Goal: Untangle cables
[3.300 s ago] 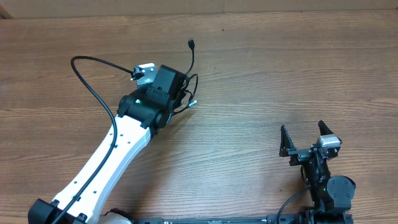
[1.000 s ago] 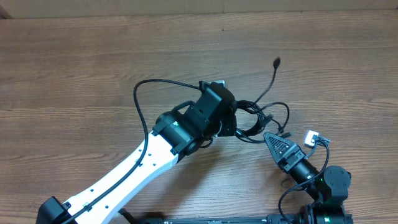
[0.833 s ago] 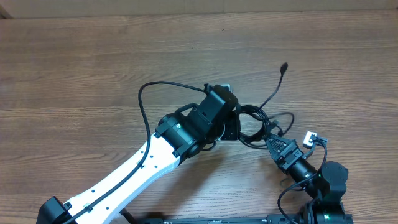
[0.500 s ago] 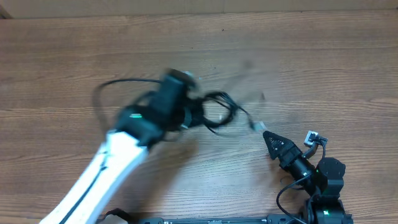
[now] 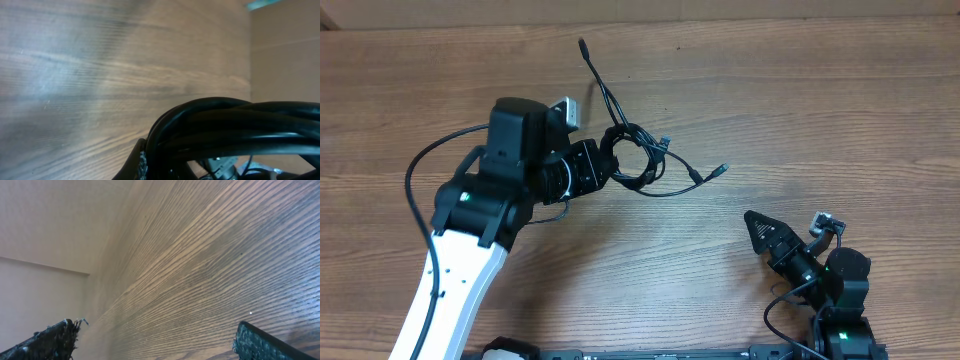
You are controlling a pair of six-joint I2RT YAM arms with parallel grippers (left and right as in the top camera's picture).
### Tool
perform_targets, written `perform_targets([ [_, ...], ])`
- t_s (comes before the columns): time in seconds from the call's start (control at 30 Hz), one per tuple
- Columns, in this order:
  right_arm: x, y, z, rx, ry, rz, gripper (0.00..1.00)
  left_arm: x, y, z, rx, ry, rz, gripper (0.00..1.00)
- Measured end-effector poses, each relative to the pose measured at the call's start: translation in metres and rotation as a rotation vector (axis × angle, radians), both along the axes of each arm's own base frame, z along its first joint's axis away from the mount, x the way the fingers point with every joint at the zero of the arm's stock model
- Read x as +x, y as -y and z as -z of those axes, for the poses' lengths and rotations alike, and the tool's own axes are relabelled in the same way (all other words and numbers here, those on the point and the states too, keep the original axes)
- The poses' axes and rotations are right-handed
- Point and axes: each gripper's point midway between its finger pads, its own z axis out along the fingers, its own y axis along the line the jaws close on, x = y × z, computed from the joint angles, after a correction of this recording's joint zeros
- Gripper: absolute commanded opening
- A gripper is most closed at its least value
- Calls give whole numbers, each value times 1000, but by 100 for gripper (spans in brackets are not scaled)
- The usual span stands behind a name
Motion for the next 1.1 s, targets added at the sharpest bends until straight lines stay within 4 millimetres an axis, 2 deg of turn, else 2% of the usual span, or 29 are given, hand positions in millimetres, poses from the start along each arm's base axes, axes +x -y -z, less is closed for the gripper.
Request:
perform_targets([
  [0.2, -5, -10, -2, 92, -38, -32, 100, -1, -1, 36, 25, -179, -44, 5],
  [0.27, -6, -14, -6, 97, -25, -59, 93, -1, -2, 47, 24, -247, -78, 6],
  [0.33, -3, -17, -18, 86, 46, -91, 89, -2, -2, 59, 26, -314, -109, 8],
  [0.4, 1, -21, -38, 75, 144, -124, 89, -6, -4, 69, 32, -390, -144, 17],
  [0.5, 3, -24, -56, 77, 194, -150, 89, -16, -7, 86, 43, -523, -208, 24],
  [0.6, 5, -26, -75, 79, 198, -161, 89, -18, -7, 95, 40, -600, -262, 16],
  [0.67, 5, -26, -84, 80, 188, -165, 89, -18, -7, 99, 35, -635, -287, 19],
  [0.7, 4, -27, -87, 82, 179, -169, 89, -18, -6, 102, 35, -650, -298, 24],
  [0.77, 2, -28, -85, 88, 148, -177, 89, -18, -6, 107, 39, -672, -313, 34],
  [0.93, -11, -32, -59, 109, 5, -195, 94, -15, -12, 120, 114, -664, -332, 59],
  [1.0, -15, -32, -51, 107, -32, -199, 95, -14, -15, 124, 161, -638, -324, 62],
  [1.1, -20, -33, -44, 97, -58, -209, 96, -15, -16, 129, 217, -617, -312, 61],
])
